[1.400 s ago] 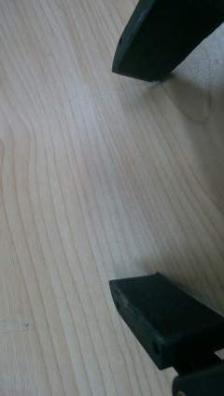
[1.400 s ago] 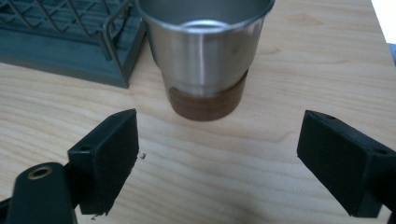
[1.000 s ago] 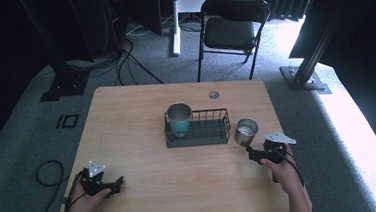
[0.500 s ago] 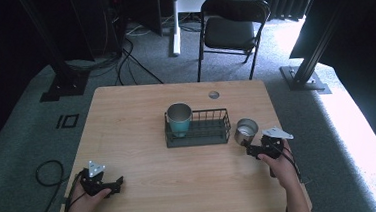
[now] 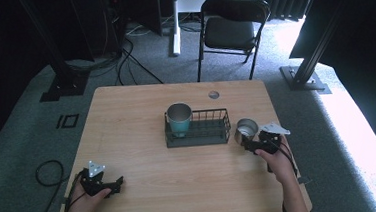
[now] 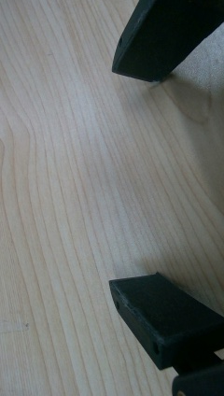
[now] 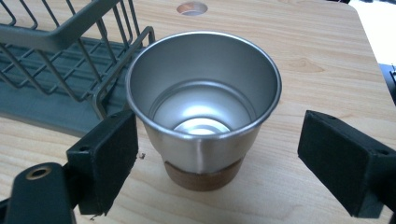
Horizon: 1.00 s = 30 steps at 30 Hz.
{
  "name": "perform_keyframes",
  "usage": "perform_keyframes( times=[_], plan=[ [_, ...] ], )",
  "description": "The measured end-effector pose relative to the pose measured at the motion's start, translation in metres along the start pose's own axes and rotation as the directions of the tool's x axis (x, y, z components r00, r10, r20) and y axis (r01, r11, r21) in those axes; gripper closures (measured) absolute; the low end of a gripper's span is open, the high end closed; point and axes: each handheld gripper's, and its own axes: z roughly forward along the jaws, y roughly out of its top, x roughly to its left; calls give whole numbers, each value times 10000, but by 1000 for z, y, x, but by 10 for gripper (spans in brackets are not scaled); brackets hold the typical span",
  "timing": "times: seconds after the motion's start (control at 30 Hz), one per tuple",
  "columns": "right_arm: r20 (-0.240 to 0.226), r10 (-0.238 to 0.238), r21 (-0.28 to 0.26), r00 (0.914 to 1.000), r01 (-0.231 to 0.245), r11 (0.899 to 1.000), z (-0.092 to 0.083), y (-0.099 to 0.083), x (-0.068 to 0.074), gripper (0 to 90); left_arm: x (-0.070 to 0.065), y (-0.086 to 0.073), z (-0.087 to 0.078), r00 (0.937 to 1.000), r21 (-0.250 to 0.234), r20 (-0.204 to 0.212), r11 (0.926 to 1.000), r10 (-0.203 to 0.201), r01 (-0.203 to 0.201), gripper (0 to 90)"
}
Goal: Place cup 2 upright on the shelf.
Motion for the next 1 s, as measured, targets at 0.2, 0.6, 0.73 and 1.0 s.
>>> perform_keyframes(
  times=[0.2, 0.6, 0.73, 1.0],
  plan=[
    [-50, -14, -8, 10000, 14, 10000, 4, 2, 2, 119, 0, 0, 0, 10000, 4, -2, 10000, 7, -7, 15],
    [-149, 37, -259, 9999, -41, 9997, 14, 6, 6, 118, 0, 0, 0, 10000, 19, -9, 10000, 20, -20, 15],
    [-123, 73, -397, 9999, -78, 9992, 18, 7, 7, 115, 0, 0, 0, 10000, 12, -2, 10000, 20, -20, 15],
    [-59, 93, -432, 9999, -96, 9990, 22, 7, 7, 116, 0, 0, 0, 10000, 12, -3, 10000, 20, -20, 15]
  ],
)
